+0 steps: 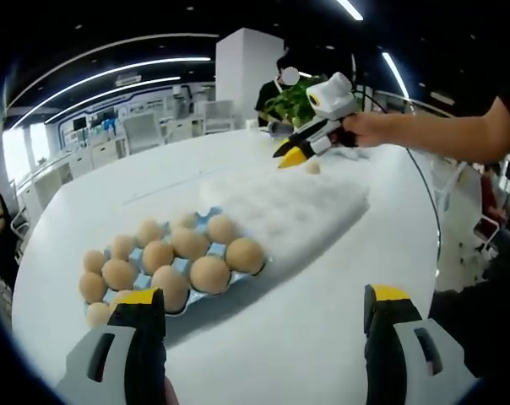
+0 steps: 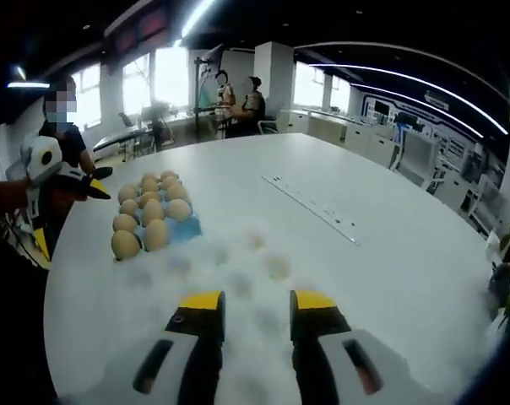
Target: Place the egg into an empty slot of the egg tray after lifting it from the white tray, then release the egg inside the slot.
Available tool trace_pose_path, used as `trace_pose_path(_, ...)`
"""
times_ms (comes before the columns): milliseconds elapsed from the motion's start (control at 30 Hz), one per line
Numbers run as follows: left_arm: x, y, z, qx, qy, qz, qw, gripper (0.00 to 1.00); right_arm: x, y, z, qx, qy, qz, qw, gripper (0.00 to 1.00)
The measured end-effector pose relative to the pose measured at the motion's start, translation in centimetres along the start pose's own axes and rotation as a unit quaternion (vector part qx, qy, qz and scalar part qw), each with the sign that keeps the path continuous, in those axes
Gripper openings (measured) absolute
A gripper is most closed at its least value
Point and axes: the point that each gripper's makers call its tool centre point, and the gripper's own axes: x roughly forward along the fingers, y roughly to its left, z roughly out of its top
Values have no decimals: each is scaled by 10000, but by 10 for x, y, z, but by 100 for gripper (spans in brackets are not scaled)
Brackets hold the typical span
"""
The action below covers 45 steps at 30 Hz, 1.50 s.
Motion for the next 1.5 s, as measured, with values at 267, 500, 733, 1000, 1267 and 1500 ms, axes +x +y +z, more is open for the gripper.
trace_pose_path(267,9,-8,6,112,34,-123,9999,100,-18,-14,-21,81,75,-187,9998,31)
trace_pose_path(500,14,-14,10,174,37,-200,9996,100,-32,-26,-39,96,199,-358,9991,31)
trace_pose_path(733,15,-17,7,124,35,-227,9997,100,-41,-44,-61,220,372,-646,9970,30)
trace_pose_path(1000,18,-16,5,102,51,-249,9996,100,-47,-49,-74,313,468,-793,9953,28)
trace_pose_path(1267,24,-18,6,110,51,-324,9994,100,-46,-54,-85,458,519,-843,9940,27)
trace_pose_path(1500,28,-19,4,67,61,-370,9993,100,-46,-53,-87,647,380,-920,9929,27)
